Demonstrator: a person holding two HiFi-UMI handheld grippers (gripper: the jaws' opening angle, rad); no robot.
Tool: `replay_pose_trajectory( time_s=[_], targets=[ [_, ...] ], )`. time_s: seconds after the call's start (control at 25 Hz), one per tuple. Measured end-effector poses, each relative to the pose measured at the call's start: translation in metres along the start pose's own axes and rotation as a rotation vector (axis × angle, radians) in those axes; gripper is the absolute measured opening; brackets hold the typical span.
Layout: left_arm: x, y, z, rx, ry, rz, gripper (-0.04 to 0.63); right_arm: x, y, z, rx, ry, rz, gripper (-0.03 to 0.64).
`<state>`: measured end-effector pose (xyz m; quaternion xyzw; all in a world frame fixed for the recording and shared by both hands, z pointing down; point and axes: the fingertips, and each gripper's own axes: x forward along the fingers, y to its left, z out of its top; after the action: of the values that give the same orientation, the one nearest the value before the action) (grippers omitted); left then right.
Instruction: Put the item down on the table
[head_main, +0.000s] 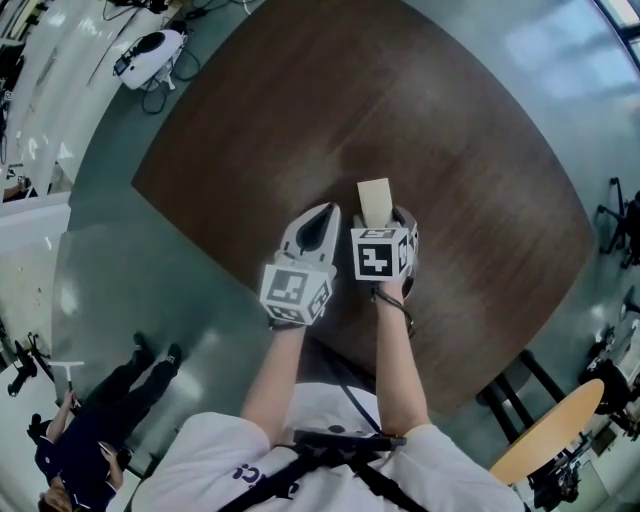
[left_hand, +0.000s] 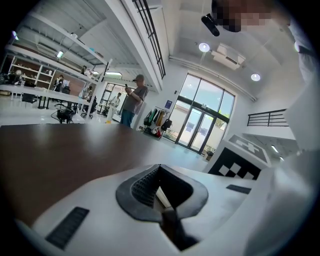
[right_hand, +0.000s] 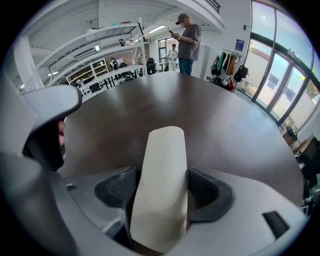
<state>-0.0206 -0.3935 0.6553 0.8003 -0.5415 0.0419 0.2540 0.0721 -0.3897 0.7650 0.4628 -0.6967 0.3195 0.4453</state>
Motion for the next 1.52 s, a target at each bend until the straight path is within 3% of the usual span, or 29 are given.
replay_pose_trajectory(
  time_s=[0.28,0.52,0.6,0.8,0.88,1.12,1.52],
  targets=[
    [-0.019,-0.016,0.008,0.016,-0.015,-0.003,0.012,-0.030,-0.006,-0.003,-0.011,-0.080,-0.039,0.330],
    [-0.028,-0.047,0.053,0.101,-0.059,-0.019,0.012,-0.109,-0.030,0.056,-0.038,-0.375,-0.022,0.328],
    [-0.045,-0.046,0.056,0.115,-0.064,-0.024,0.012,-0.129,-0.020,0.047,-0.001,-0.422,0.018,0.328],
    [-0.070,-0.052,0.068,0.117,-0.103,-0.018,0.012,-0.178,0.005,0.045,0.074,-0.592,0.213,0.321],
    [-0.068,-0.060,0.079,0.123,-0.127,-0.029,0.012,-0.199,-0.003,0.053,0.077,-0.659,0.214,0.188],
    [-0.074,-0.070,0.095,0.140,-0.153,-0.051,0.012,-0.244,-0.013,0.072,0.100,-0.815,0.167,0.063],
    [-0.094,-0.075,0.118,0.164,-0.202,-0.058,0.012,-0.280,0.009,0.090,0.081,-0.911,0.182,0.007]
  ],
)
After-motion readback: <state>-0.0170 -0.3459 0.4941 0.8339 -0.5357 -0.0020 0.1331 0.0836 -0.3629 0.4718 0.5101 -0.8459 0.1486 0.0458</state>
